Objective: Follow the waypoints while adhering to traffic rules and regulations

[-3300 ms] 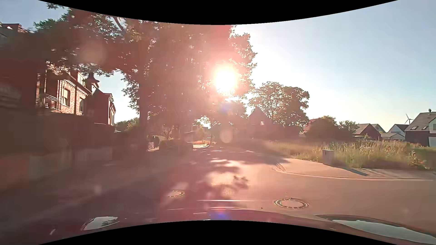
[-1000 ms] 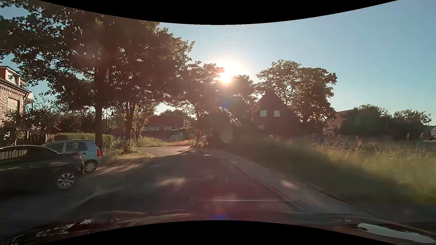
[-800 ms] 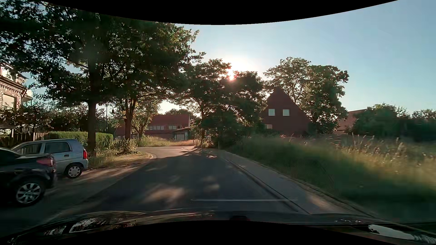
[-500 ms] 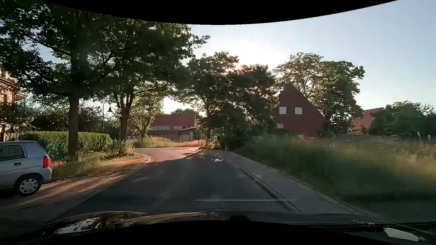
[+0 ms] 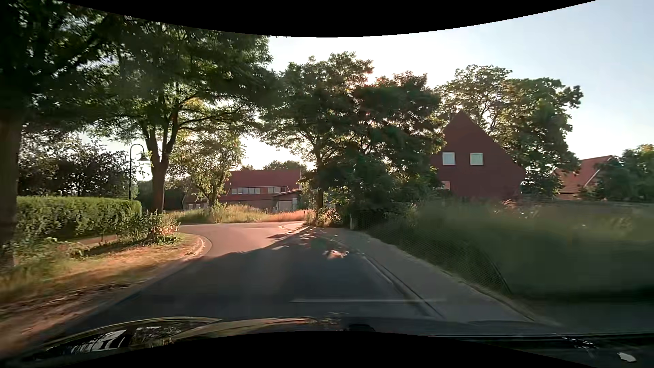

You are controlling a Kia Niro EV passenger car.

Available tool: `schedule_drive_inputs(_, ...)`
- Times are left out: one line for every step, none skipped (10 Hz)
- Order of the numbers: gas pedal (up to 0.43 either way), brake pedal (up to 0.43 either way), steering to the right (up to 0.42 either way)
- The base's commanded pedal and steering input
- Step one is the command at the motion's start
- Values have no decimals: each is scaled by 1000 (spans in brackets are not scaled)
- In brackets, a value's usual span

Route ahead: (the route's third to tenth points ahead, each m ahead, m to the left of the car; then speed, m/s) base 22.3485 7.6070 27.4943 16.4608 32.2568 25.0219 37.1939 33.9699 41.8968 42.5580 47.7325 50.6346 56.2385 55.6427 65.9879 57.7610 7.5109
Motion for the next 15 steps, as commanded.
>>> schedule_drive_inputs(118,0,-58)
schedule_drive_inputs(118,0,-69)
schedule_drive_inputs(118,0,-83)
schedule_drive_inputs(118,0,-95)
schedule_drive_inputs(118,0,-106)
schedule_drive_inputs(118,0,-113)
schedule_drive_inputs(118,0,-117)
schedule_drive_inputs(118,0,-124)
schedule_drive_inputs(118,0,-135)
schedule_drive_inputs(118,0,-145)
schedule_drive_inputs(118,0,-159)
schedule_drive_inputs(118,0,-171)
schedule_drive_inputs(118,0,-184)
schedule_drive_inputs(130,0,-189)
schedule_drive_inputs(138,0,-193)
